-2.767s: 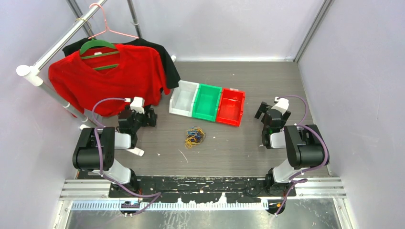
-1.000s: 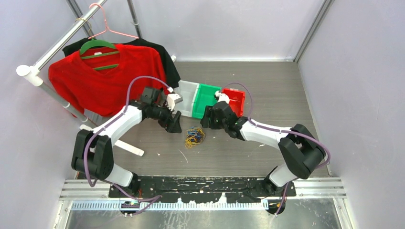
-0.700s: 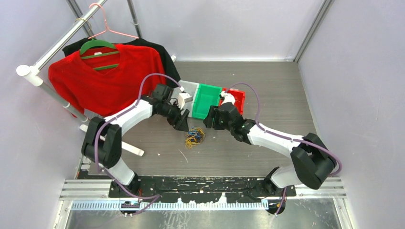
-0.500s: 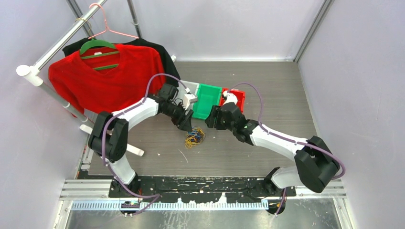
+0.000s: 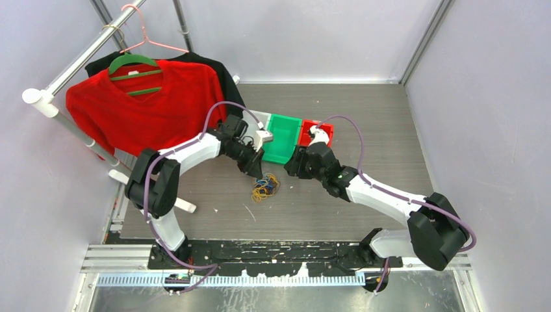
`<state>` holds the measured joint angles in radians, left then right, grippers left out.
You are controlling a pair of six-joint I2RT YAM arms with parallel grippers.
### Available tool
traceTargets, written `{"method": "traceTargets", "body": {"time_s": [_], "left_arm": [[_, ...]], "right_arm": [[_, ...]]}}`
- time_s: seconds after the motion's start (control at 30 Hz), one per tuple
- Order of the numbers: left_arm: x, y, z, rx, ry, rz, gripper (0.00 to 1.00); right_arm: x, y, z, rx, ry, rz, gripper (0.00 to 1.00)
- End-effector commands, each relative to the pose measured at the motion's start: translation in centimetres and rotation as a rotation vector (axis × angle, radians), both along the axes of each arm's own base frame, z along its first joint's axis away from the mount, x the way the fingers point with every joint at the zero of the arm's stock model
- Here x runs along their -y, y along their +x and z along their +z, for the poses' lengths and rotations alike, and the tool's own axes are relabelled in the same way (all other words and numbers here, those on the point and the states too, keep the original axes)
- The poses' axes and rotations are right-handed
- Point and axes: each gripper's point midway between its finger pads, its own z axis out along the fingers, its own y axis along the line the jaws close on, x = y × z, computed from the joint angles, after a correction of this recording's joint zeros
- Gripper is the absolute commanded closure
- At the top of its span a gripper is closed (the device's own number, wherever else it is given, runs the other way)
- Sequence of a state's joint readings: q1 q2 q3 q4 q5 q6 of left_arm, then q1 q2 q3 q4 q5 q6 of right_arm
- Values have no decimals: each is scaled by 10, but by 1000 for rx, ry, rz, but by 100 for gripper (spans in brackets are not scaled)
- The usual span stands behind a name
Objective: Untangle the cables
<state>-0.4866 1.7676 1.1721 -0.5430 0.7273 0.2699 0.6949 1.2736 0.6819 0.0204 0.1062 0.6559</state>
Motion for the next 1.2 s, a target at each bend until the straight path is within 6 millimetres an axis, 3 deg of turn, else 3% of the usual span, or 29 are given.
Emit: {"method": "traceTargets", "body": {"time_s": [0.0,0.13,0.33,0.53,0.73,1.0,1.17], "left_arm": [[8,1,38,84,-68,-15,98],[2,2,52,116,-45,47,100],[-9,-8,75,75,-7,139,100],[-12,-27,102,31,-57,207,100],[-14,-38,124,12,-99,246,100],[-13,-48,139,-24,-111,230,100],[-9,-61,161,-57,-158,179,100]], "right_arm": [[-5,5,21,49,64,-3,48],[-8,5,24,54,81,4,47],[-20,3,40,120,153,62,25],[-43,-10,66,258,227,176,17],[-63,-28,72,323,277,275,14],[-82,-33,79,342,297,313,14],[-91,-26,83,362,292,299,14]]}}
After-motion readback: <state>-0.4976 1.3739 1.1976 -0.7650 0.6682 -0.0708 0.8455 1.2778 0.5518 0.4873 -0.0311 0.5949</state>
